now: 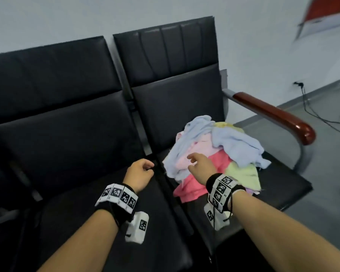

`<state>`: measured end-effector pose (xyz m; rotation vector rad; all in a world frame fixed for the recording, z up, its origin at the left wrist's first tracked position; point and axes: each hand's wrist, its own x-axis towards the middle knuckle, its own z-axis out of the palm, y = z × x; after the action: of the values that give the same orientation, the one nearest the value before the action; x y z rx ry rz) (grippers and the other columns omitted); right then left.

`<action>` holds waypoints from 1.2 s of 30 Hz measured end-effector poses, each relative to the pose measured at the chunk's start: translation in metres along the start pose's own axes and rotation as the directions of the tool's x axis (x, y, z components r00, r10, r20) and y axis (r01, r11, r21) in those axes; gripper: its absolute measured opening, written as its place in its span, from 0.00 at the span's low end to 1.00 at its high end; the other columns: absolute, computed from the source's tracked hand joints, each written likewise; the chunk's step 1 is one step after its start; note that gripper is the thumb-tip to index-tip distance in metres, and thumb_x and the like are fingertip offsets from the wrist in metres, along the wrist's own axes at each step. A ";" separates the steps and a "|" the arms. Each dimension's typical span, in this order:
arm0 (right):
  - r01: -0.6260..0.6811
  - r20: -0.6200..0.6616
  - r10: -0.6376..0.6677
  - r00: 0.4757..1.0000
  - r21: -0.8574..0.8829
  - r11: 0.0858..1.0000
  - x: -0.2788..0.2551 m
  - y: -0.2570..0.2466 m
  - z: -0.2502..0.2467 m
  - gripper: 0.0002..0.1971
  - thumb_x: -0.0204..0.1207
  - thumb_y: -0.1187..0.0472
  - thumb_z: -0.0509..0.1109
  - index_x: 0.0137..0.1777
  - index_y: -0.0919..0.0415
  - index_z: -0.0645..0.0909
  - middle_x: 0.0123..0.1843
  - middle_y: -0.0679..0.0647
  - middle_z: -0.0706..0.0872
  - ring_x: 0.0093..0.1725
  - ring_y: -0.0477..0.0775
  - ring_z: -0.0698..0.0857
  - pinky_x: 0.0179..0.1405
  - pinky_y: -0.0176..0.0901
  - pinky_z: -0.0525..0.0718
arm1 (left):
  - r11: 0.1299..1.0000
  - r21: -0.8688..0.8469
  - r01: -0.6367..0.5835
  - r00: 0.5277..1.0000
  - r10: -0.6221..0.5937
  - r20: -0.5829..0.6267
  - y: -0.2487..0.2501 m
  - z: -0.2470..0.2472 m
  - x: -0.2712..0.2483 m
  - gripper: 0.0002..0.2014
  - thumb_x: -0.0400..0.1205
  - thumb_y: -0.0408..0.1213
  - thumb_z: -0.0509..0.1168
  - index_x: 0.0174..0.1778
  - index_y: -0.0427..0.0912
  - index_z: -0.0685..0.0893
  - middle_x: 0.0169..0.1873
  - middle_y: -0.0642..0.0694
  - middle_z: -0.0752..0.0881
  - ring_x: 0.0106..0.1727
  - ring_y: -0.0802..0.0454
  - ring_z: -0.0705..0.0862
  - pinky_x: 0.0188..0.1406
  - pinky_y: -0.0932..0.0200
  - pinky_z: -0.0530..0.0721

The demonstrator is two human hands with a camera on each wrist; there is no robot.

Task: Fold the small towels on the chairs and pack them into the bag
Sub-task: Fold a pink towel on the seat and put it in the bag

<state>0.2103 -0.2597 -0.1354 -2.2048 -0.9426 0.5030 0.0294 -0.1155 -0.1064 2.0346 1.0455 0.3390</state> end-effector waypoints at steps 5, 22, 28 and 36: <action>0.077 0.044 -0.070 0.997 -0.184 0.980 0.041 0.061 -0.009 0.22 0.78 0.68 0.64 0.72 0.57 0.81 0.72 0.55 0.79 0.69 0.60 0.77 0.72 0.48 0.72 | 0.999 0.006 0.046 0.992 -0.047 0.114 -0.003 0.076 0.045 0.11 0.75 0.28 0.70 0.46 0.50 0.87 0.45 0.49 0.90 0.52 0.47 0.88 0.58 0.56 0.83; 0.166 0.092 -0.144 0.985 -0.315 0.935 0.085 0.075 0.015 0.07 0.80 0.56 0.67 0.56 0.50 0.82 0.54 0.51 0.81 0.56 0.57 0.83 0.46 0.48 0.80 | 0.998 -0.047 -0.052 0.978 0.060 0.197 -0.010 0.137 0.073 0.26 0.83 0.30 0.67 0.78 0.49 0.74 0.66 0.50 0.79 0.62 0.54 0.81 0.57 0.70 0.80; 0.317 0.000 -0.318 0.948 0.034 0.948 0.050 0.048 -0.007 0.02 0.74 0.62 0.73 0.44 0.54 0.85 0.41 0.46 0.86 0.44 0.48 0.82 0.46 0.48 0.81 | 0.981 -0.157 -0.110 0.974 0.138 0.179 0.011 0.123 0.056 0.22 0.82 0.32 0.69 0.72 0.52 0.80 0.67 0.55 0.81 0.65 0.55 0.82 0.65 0.56 0.83; 0.489 -0.070 -0.485 0.872 0.177 0.854 -0.011 -0.032 -0.018 0.02 0.76 0.62 0.73 0.44 0.53 0.86 0.41 0.45 0.87 0.45 0.42 0.84 0.47 0.35 0.80 | 0.928 -0.231 -0.293 0.949 0.312 0.049 0.035 0.052 -0.001 0.10 0.78 0.28 0.73 0.51 0.45 0.85 0.52 0.46 0.87 0.55 0.52 0.86 0.60 0.54 0.84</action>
<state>0.1982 -0.2592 -0.0997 -1.7076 -1.3309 0.3074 0.0768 -0.1555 -0.1126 1.9864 0.6094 0.5012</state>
